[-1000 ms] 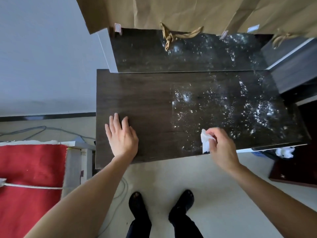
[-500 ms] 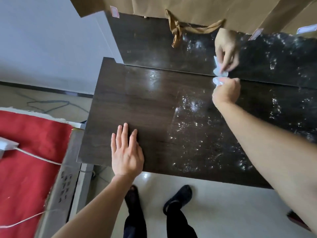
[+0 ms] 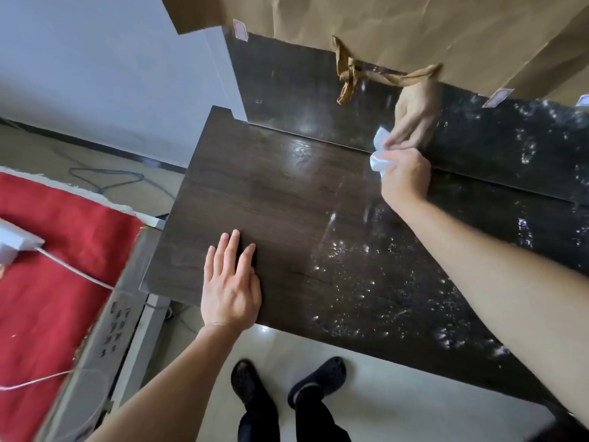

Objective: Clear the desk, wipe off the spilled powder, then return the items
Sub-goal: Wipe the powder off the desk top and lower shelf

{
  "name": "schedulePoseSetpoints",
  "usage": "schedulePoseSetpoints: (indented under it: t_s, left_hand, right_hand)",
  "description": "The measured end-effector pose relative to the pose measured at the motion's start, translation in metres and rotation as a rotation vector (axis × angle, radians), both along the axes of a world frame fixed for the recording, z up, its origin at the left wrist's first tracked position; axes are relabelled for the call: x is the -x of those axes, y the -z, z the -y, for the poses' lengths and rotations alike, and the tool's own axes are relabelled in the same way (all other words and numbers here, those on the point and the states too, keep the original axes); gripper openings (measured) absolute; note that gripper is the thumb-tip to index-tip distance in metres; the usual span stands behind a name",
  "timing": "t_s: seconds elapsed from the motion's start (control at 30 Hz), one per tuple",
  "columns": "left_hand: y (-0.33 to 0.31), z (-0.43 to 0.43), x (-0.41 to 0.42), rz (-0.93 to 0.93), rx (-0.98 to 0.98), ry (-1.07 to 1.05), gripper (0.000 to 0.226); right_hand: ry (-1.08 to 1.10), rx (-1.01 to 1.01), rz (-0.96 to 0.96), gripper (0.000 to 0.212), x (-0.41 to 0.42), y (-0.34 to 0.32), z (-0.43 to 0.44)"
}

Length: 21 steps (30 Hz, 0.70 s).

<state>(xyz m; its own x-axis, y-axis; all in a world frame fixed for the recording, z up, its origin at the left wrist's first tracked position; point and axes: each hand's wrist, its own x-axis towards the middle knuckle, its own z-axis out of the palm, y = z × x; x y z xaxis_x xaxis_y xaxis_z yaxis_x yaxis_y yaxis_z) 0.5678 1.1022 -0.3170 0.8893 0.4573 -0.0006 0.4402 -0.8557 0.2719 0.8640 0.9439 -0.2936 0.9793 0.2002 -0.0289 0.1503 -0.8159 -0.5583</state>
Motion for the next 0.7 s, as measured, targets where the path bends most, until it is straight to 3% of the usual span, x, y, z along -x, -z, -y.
schedulePoseSetpoints:
  t_s: [0.07,0.17,0.3,0.37,0.43,0.53,0.6,0.7]
  left_hand:
    - [0.000,-0.001,0.000,-0.001,-0.002,-0.001,0.047]
    - [0.001,-0.001,0.000,-0.014,-0.004,-0.004,0.048]
    - [-0.001,-0.001,0.000,-0.014,0.002,0.000,0.049]
    - [-0.001,-0.001,0.000,-0.013,0.005,0.000,0.048]
    - [-0.001,-0.002,0.000,-0.005,0.006,0.002,0.048]
    - [0.000,-0.002,0.000,-0.003,0.003,0.008,0.048]
    - [0.001,-0.001,0.000,-0.005,0.000,0.008,0.047]
    - [0.001,-0.001,0.000,-0.005,0.002,-0.001,0.047]
  right_hand:
    - [-0.112,0.084,0.057,0.035,0.020,0.016,-0.019]
    - [-0.502,-0.001,0.097,0.034,0.090,0.018,-0.024]
    - [-0.892,-0.004,-0.132,0.027,0.154,0.005,0.028]
    - [-0.764,-0.049,-0.178,0.024,0.135,-0.008,0.039]
    - [-0.375,-0.071,-0.067,0.024,0.083,-0.016,0.040]
    - [0.031,0.120,-0.004,0.025,0.016,-0.009,0.043]
    - [-0.047,0.245,0.042,0.031,0.028,0.005,0.038]
    - [-0.362,0.123,0.103,0.035,0.105,0.015,0.037]
